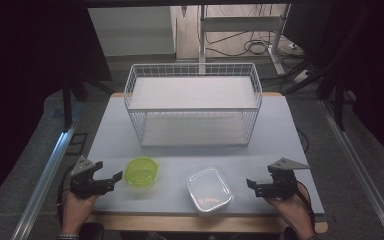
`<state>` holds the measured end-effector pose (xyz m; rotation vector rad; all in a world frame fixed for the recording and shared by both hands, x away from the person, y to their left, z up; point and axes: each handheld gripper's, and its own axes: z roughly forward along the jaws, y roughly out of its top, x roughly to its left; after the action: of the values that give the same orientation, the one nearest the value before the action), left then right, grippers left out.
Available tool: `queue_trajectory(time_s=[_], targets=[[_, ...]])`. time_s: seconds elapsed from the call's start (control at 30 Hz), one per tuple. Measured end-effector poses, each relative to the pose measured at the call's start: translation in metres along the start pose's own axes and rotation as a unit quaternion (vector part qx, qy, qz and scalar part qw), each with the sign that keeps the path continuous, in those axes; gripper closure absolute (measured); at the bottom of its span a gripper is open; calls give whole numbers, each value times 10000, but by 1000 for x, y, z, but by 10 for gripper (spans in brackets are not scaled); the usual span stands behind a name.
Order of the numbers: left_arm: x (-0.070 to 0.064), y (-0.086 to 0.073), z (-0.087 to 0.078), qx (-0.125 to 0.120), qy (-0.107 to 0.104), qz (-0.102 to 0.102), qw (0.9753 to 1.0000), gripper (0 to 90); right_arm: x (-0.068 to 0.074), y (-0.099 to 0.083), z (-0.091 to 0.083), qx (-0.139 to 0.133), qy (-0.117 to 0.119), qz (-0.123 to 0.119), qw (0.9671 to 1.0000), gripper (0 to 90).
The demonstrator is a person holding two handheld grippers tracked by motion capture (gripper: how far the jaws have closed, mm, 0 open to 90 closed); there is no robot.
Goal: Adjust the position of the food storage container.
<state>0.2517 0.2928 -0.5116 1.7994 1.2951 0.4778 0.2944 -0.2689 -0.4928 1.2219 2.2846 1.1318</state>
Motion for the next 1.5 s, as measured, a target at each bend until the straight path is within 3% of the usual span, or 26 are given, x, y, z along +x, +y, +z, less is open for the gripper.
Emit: queue_trajectory(time_s=[0.03, 0.13, 0.2, 0.3, 0.4, 0.6, 0.7, 0.83, 1.03, 1.1, 1.2, 1.33, 1.37, 1.4, 1.5], targets=[[3, -1, 1, 59, -118, -144, 9998, 84, 2, 0, 1, 27, -34, -5, 10000, 56], [6, -1, 0, 122, 2, -108, 9999, 50, 3, 2, -2, -138, -65, 72, 9999, 90], [8, -1, -3, 21, -110, -151, 9998, 28, 2, 4, -5, -254, -102, 141, 9995, 110], [10, 0, -6, -50, -161, -252, 9995, 40, -1, 4, -4, -276, -41, 255, 9993, 126], [8, 2, -7, -84, -112, -205, 9997, 78, -4, 3, -1, -160, 13, 340, 9993, 146], [6, 3, -8, -104, -123, -137, 9998, 130, -5, 3, 1, -96, 69, 291, 9995, 177], [4, 5, -10, -153, -169, -119, 9997, 212, -6, 4, 2, -73, 80, 256, 9996, 197], [-4, 9, -14, -236, -252, 64, 9994, 303, -8, 4, 3, -63, 114, 237, 9996, 242], [-27, 18, -15, -409, -592, 211, 9972, 505, -7, 5, 4, -90, 136, 116, 9998, 268], [-38, 22, -14, -418, -705, 333, 9961, 533, -7, 5, 3, -99, 128, 113, 9998, 269], [-55, 26, -7, -330, -922, 512, 9939, 683, -6, 5, 4, -99, 132, 100, 9998, 270], [-64, 27, 1, -220, -1079, 536, 9925, 823, -4, 6, 5, -56, 159, 61, 9998, 270], [-68, 27, 5, -170, -1142, 557, 9917, 823, -4, 5, 6, -38, 158, 27, 9999, 270], [-73, 27, 11, -120, -1201, 617, 9908, 890, -2, 5, 8, 10, 173, 1, 9998, 270], [-84, 29, 21, -20, -1299, 709, 9890, 896, -1, 6, 10, 29, 191, -48, 9998, 269]])
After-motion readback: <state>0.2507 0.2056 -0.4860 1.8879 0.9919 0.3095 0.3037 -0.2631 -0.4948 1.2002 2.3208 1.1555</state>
